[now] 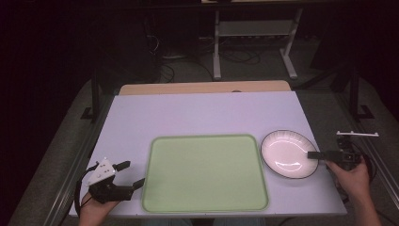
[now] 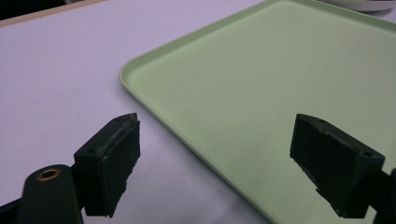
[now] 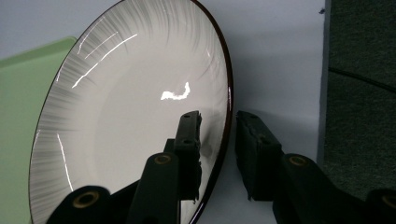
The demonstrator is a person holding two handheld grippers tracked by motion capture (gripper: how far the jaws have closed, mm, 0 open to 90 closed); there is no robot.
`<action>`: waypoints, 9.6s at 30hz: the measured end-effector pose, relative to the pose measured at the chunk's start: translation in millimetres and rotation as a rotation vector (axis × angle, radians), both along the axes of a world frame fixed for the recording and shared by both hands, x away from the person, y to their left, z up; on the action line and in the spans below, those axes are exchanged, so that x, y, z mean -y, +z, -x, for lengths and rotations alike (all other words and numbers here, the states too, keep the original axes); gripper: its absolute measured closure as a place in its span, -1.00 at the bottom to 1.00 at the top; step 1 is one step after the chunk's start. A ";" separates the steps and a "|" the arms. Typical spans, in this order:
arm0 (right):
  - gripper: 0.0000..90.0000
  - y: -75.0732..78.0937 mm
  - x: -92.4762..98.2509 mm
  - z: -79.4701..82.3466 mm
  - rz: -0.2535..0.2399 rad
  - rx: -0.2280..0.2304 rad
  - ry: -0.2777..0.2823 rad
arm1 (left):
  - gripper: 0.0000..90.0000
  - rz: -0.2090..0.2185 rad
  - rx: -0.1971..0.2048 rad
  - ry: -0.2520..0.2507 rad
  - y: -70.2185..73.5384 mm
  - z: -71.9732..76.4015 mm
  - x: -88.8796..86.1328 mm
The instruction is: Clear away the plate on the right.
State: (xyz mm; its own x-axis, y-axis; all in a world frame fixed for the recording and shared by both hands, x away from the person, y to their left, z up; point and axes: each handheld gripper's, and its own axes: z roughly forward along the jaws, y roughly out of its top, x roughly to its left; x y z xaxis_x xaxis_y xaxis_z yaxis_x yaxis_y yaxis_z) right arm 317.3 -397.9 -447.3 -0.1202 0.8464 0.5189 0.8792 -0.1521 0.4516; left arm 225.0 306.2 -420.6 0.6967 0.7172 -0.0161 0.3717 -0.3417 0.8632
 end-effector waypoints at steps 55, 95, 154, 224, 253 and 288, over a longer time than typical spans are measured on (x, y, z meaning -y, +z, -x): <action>0.80 -7.8 14.5 0.9 -0.288 -0.048 -0.109 | -0.65 0.007 0.003 0.006 0.2 -0.2 -1.9; 0.73 34.0 6.8 13.2 -0.397 0.015 -0.073 | -0.65 0.017 0.006 0.015 1.4 1.0 -3.2; 0.68 114.8 -160.4 -17.8 -0.421 0.092 0.209 | -0.65 0.027 0.013 0.029 2.3 0.9 -8.7; 0.66 17.9 -258.7 -34.8 -0.332 -0.044 0.202 | -0.65 0.043 0.015 0.036 3.0 1.0 -12.7; 0.81 -0.9 -243.9 -22.9 -0.211 -0.079 0.213 | -0.65 0.038 0.014 0.031 2.4 0.9 -10.6; -0.02 17.0 -215.6 -7.5 -0.052 0.182 0.279 | -0.65 0.021 0.006 0.024 0.4 -0.2 -8.2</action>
State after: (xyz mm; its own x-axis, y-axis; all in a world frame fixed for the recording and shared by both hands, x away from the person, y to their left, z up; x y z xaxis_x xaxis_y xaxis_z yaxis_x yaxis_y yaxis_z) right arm 324.9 -182.3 -430.3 -0.4382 0.7407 0.5093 0.7956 0.0558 0.6033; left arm 225.2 314.4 -420.2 0.6790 0.7336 -0.0273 0.3749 -0.3146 0.8721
